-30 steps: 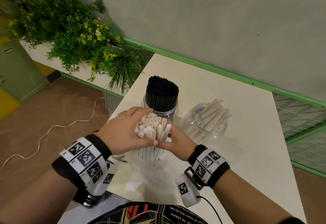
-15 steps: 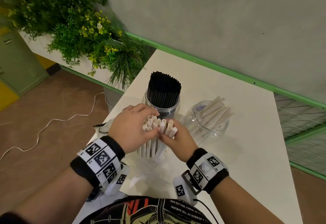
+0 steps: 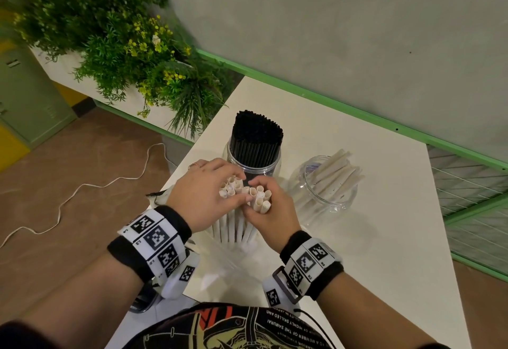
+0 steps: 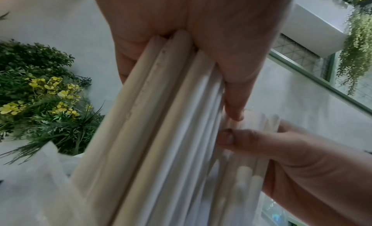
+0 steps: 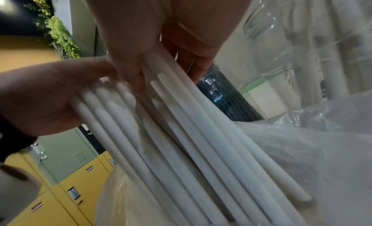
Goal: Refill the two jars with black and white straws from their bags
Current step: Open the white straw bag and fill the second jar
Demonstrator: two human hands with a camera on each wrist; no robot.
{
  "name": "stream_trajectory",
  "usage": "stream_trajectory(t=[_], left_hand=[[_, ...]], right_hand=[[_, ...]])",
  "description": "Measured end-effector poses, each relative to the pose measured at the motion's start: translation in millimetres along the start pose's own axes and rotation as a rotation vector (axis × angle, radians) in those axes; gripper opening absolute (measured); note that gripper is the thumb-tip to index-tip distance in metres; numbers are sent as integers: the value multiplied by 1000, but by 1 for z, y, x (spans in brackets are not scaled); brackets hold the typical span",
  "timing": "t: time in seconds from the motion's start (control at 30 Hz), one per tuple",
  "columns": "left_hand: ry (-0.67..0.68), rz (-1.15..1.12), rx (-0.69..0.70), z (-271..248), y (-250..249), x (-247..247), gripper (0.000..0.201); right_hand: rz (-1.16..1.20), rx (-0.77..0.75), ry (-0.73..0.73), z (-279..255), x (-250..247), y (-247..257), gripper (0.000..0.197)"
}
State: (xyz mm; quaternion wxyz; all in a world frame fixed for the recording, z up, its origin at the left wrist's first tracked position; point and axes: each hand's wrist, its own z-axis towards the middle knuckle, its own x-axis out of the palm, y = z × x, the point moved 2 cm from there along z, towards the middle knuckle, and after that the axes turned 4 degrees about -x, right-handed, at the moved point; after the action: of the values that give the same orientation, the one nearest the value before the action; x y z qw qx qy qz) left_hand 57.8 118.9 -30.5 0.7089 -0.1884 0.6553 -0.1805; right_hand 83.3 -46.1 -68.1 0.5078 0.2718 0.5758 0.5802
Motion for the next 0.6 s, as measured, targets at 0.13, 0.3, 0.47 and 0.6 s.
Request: stream_trajectory(t=[0.13,0.3,0.47,0.6], left_hand=[[-19,-14,22,-1,3,1,42],[-20,-21,19,-1,0,2,41],[-22,-31,19,1,2,1,42],[-23,-30,23,2,1,3,43]], right_hand=[[-10,-40,-52,-4,-4,2,43],[-162,-245,-73,-3,-4,9,57],[-135,-276,-170,0,-22,4,40],[-152,-186,-103,1,-28,-5,33]])
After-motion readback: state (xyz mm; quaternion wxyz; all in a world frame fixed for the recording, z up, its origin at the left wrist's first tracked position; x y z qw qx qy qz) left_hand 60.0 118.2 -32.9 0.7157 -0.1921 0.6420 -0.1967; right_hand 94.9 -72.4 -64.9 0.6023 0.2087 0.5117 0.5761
